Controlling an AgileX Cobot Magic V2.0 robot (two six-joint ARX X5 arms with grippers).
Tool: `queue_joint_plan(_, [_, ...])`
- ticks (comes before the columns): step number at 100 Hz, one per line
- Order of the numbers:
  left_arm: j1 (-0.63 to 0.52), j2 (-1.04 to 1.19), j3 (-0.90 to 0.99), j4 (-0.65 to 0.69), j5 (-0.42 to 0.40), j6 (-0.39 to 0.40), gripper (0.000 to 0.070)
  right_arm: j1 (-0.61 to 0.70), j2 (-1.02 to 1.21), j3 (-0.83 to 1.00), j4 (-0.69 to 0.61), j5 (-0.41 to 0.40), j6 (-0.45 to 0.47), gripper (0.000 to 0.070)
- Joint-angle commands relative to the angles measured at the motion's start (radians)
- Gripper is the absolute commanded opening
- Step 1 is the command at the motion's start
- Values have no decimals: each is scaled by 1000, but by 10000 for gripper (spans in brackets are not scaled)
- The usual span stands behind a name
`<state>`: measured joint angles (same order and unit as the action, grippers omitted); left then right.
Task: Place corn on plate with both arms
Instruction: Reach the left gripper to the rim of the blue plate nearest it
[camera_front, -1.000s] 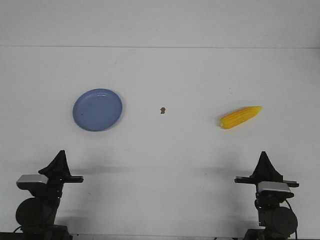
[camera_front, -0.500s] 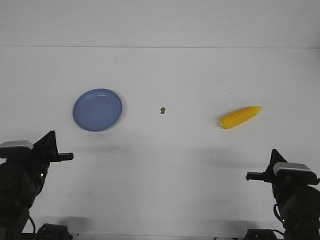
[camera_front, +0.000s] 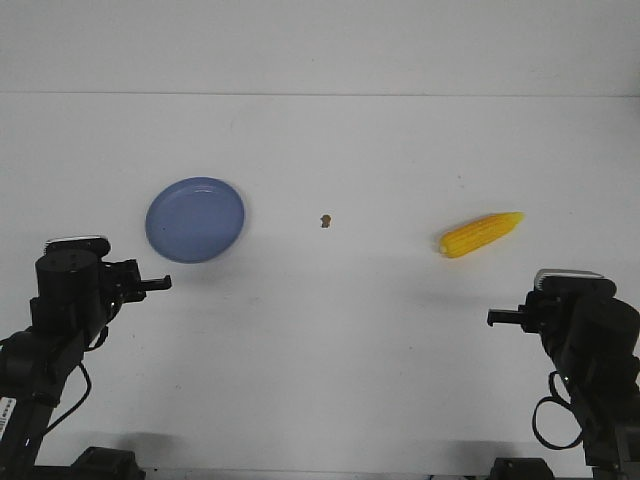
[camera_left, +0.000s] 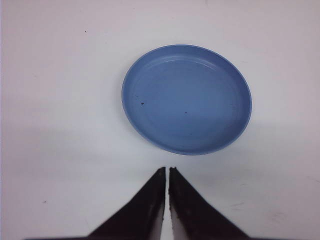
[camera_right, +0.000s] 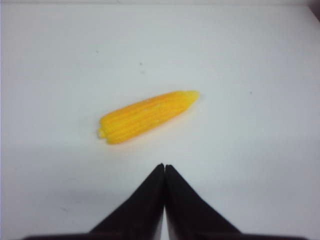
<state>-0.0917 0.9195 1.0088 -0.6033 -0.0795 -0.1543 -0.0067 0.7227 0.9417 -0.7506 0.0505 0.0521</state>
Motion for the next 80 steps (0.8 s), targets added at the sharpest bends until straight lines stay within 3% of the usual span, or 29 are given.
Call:
queue_joint_plan(1, [0, 8, 19, 11, 0, 11, 16, 1, 6, 21, 5, -3, 0, 42])
queue_joint_plan(6, [0, 6, 19, 11, 0, 11, 20, 1, 5, 21, 4, -6, 0, 153])
queue_joint_plan(9, [0, 6, 19, 11, 0, 11, 44, 1, 5, 21, 1, -6, 0, 263])
queue_joint_plan(16, [0, 6, 19, 10, 0, 10, 220, 1, 3, 21, -4, -6, 1, 411])
queue_joint_plan(24, [0, 6, 19, 6, 0, 10, 482, 1, 3, 21, -13, -6, 5, 442])
queue_joint_plan(29, [0, 6, 19, 5, 0, 7, 569, 1, 3, 21, -19, -7, 5, 443])
queue_joint_plan(57, [3, 55, 21, 84, 1, 1, 582, 1, 5, 21, -6, -6, 12, 449])
queue_joint_plan(80, [65, 332, 136, 106, 2, -32, 582, 1, 5, 21, -2, -5, 12, 449])
